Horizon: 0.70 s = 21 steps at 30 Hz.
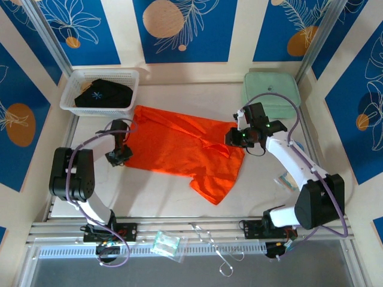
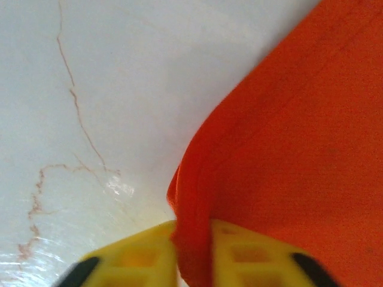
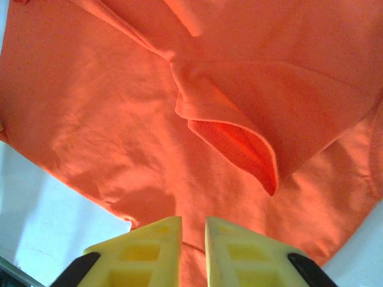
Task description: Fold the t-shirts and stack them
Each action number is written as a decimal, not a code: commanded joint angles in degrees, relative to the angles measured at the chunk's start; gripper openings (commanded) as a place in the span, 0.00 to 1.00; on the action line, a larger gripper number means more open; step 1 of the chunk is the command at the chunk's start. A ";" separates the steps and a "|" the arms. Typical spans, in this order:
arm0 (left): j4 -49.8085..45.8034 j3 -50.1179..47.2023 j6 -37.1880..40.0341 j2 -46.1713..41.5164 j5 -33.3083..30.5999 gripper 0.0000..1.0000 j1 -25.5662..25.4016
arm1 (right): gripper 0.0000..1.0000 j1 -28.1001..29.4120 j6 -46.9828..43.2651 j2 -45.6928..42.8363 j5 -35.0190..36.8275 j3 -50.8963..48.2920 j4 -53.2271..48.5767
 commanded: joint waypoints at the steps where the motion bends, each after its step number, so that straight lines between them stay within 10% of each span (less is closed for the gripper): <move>1: 5.92 -0.86 1.01 2.85 4.92 0.00 0.10 | 0.16 -0.31 -1.82 -3.47 -1.23 -0.58 -1.84; 11: 4.03 -1.47 2.43 -1.82 6.30 0.00 -0.34 | 0.23 8.10 -14.99 -12.72 0.08 -1.22 -2.68; 21: 1.83 -1.72 4.78 -6.07 5.36 0.00 -0.35 | 0.29 33.77 -36.20 -11.60 13.80 -2.25 -14.61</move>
